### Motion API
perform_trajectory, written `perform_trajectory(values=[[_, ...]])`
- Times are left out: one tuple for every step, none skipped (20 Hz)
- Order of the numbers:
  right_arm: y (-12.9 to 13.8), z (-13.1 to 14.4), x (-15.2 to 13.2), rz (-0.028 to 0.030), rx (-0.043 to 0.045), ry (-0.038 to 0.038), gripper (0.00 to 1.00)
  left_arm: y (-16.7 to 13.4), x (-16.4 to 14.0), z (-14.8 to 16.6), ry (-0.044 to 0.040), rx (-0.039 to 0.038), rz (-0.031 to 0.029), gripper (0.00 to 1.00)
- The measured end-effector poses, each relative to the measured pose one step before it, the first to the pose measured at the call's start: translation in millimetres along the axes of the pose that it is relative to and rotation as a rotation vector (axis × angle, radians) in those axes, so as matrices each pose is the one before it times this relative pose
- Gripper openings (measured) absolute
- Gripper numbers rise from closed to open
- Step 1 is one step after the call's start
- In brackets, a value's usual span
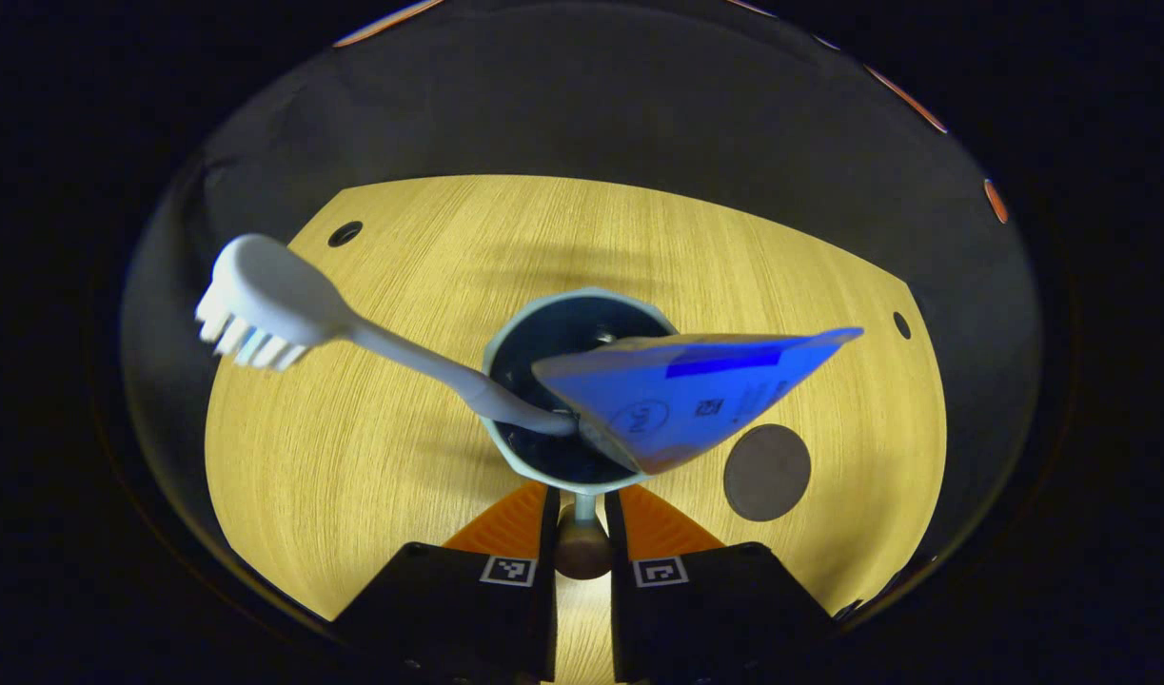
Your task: Put the toothbrush and toothpaste on the desktop into the cup, then pick up the cup and place it on the coaster on the desktop.
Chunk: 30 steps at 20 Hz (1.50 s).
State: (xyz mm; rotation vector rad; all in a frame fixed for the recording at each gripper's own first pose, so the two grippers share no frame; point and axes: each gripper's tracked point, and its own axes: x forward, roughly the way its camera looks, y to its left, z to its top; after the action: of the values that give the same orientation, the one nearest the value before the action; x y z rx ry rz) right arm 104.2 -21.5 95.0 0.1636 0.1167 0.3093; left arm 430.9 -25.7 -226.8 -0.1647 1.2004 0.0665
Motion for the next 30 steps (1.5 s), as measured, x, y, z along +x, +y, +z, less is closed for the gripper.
perform_trajectory(values=[[-5.12,-1.52,-5.02,-0.0078,0.00227,-0.00223,0.92,-2.17,-0.8,1.52,-0.00853,0.01385,-0.00565,0.23],[-3.75,-1.92,-4.06,-0.00678,-0.00062,-0.00035,0.92,-2.56,-2.12,2.18,-0.01,0.00966,-0.0102,0.23],[-3.68,-1.95,-3.66,-0.00864,-0.00152,0.00014,0.92,-2.52,-0.62,1.85,-0.00394,0.01357,-0.01314,0.23],[-1.72,0.14,-0.5,-0.00628,-0.00275,-0.0006,0.92,-4.19,-0.18,1.98,-0.00177,0.01394,-0.02522,0.22],[-3.53,-0.11,-3.47,-0.00783,-0.00201,-0.00209,0.92,-2.76,1.53,2.0,0.0013,0.01377,-0.0185,0.23],[-3.15,0.11,-0.88,-0.00847,-0.00198,-0.00456,0.91,0.77,5.75,0.2,-0.00297,0.01887,-0.00907,0.23],[-3.91,-0.72,-3.1,-0.00646,-0.0015,-0.00251,0.92,-1.9,4.53,1.36,-0.00281,0.01762,-0.00769,0.23],[-2.01,-1.83,-2.31,-0.00511,0.00039,0.00198,0.92,1.55,1.92,-4.76,0.00374,0.01394,-0.00992,0.22],[-3.4,-2.13,-2.78,-0.00429,0.00236,0.00258,0.92,-1.1,1.35,-1.5,0.00969,0.01209,-0.0113,0.23],[-3.57,-2.09,-1.79,-0.00523,0.00233,0.0037,0.92,-5.37,3.86,-3.4,0.01203,0.01386,-0.00831,0.23],[-3.69,-2.71,-2.85,-0.00521,0.0019,0.00349,0.92,-2.14,2.03,-1.96,0.00664,0.01344,-0.00722,0.23],[-3.58,-1.96,-2.35,-0.00661,0.0023,0.00172,0.92,-0.56,-0.89,-0.59,0.00621,0.01648,-0.00188,0.23],[-4.17,-2.87,-2.85,-0.00644,0.00319,0.0039,0.92,-1.54,2.14,-1.57,0.00435,0.01284,-0.00385,0.23],[-2.73,-3.07,-2.81,-0.00423,0.0042,0.00469,0.92,-1.77,1.49,-2.37,0.00781,0.00918,-0.00505,0.23],[-3.28,-3.28,-2.44,-0.00412,0.00343,0.00652,0.91,-1.55,2.44,-1.59,0.00488,0.00638,-0.00728,0.23],[-2.89,-3.18,-1.16,-0.0035,0.00245,0.00544,0.91,-0.76,2.83,0.05,0.00461,0.00859,-0.00403,0.23],[-3.62,-3.58,-1.57,-0.00626,0.00172,0.00768,0.91,-0.69,3.78,0.12,0.00509,0.00874,-0.00063,0.23],[-2.8,-4.18,0.42,-0.00485,0.00135,0.01017,0.91,-6.53,0.61,-2.99,0.00784,0.0094,-0.00007,0.23],[-3.59,-3.99,-0.77,-0.00486,0.00143,0.00784,0.91,-1.18,3.18,-3.06,0.00957,0.00306,-0.00004,0.23],[-3.32,-3.49,-0.78,-0.00365,0.00192,0.00759,0.92,-1.37,4.13,-2.68,0.01665,0.00439,0.00095,0.23],[-3.01,-2.6,0.04,-0.00421,0.00365,0.00721,0.92,0.95,1.03,-3.47,0.02078,-0.00112,0.00626,0.23],[-1.81,-1.74,0.71,-0.00408,0.00554,0.00582,0.92,-0.1,4.35,4.35,-0.01711,0.01552,0.00796,0.23],[-2.15,-1.18,0.8,-0.00278,0.00702,0.00557,0.91,0.02,-1.18,-1.3,0.01496,-0.00363,-0.00482,0.23],[-1.63,-1.57,1.91,-0.00482,0.00873,0.00533,0.92,-3.36,0.25,-3.76,0.01764,0.01026,-0.00587,0.24],[-0.86,-0.75,0.57,-0.00078,0.00716,0.00253,0.91,-2.73,-3.07,-0.11,-0.00312,0.01671,-0.01743,0.25],[0.08,-0.93,1.17,-0.00288,0.00512,0.00307,0.92,2.93,-8.43,-1.02,-0.011,0.00876,-0.00697,0.33],[0.64,-0.54,1.7,-0.00381,0.00406,0.00371,0.92,1.35,-5.17,3.81,-0.0185,0.01083,0.00245,0.4],[0.49,-0.51,2.23,-0.0047,0.0043,0.00384,0.91,-0.04,-5.81,4.56,-0.02502,0.02031,-0.00502,0.51],[0.54,0.83,0.89,-0.00759,0.00849,0.00067,0.92,-0.05,-5.95,5.86,-0.03728,0.02546,-0.00336,0.58],[3.84,2.11,0.64,-0.00139,0.00867,-0.00266,0.91,3.43,-6.95,5.22,-0.03533,0.02734,0.01598,0.75]])
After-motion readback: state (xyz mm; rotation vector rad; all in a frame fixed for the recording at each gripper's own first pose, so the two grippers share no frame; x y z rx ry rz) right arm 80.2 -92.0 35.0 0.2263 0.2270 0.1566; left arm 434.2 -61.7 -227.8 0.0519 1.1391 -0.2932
